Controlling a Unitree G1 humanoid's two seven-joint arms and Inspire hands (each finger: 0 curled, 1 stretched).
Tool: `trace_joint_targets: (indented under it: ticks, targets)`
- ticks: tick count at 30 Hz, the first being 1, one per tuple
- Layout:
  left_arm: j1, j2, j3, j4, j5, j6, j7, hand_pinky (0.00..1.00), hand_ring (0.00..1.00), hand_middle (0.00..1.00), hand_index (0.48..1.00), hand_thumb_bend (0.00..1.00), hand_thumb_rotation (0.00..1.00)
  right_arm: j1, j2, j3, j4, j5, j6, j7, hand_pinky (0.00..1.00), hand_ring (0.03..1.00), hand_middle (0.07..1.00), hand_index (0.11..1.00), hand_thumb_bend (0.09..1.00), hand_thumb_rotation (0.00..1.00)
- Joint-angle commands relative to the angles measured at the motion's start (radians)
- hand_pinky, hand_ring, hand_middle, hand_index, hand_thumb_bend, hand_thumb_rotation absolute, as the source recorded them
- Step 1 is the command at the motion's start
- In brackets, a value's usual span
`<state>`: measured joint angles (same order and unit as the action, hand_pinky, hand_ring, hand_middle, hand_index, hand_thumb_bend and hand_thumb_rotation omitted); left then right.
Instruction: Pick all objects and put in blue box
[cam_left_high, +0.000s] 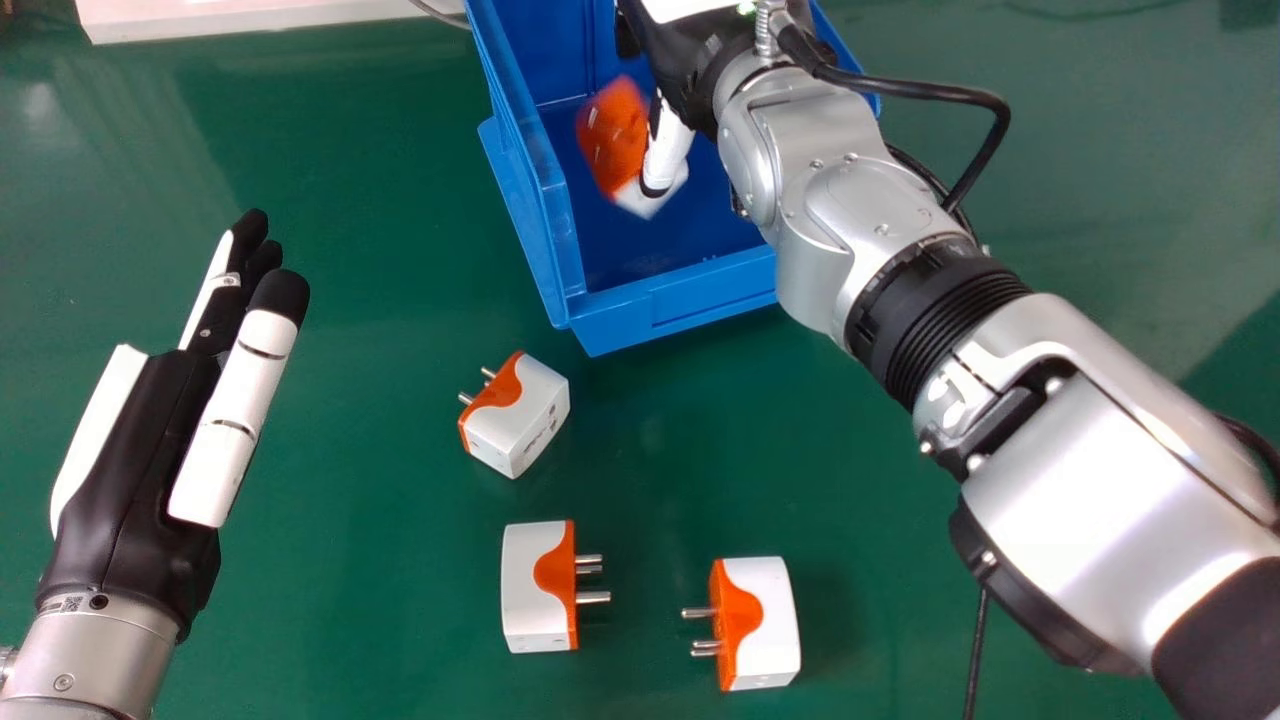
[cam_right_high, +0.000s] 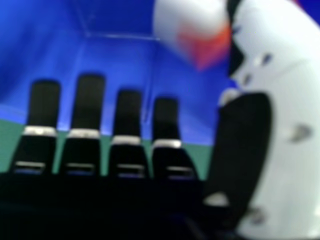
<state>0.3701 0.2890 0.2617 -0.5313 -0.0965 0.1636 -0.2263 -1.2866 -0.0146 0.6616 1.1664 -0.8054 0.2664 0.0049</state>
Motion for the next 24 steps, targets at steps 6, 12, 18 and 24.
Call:
trace_joint_targets:
  ticks: [6,12,18,24]
  targets:
    - [-0.004,0.002,0.004,-0.023,0.008,-0.007,0.007,1.00,1.00,1.00,1.000,0.57,1.00,-0.005,-0.023,0.006,-0.050,-0.013,-0.001,-0.020,0.99,0.992,0.994,0.993,0.577,0.27]
    - [-0.019,0.004,0.002,-0.009,0.010,-0.008,0.006,1.00,1.00,1.00,1.000,0.57,1.00,0.001,-0.027,0.001,-0.061,-0.009,0.004,-0.032,1.00,0.998,0.999,0.999,0.570,0.26]
    - [-0.028,0.004,0.002,0.001,0.011,-0.009,0.005,1.00,1.00,1.00,1.000,0.57,1.00,0.048,-0.041,-0.046,-0.133,0.028,0.016,-0.076,1.00,1.000,1.000,1.000,0.572,0.19]
    - [-0.039,0.003,0.000,0.018,0.013,-0.015,0.005,1.00,1.00,1.00,1.000,0.56,1.00,0.205,-0.082,-0.112,-0.391,0.048,0.063,-0.094,1.00,1.000,1.000,1.000,0.633,0.15]
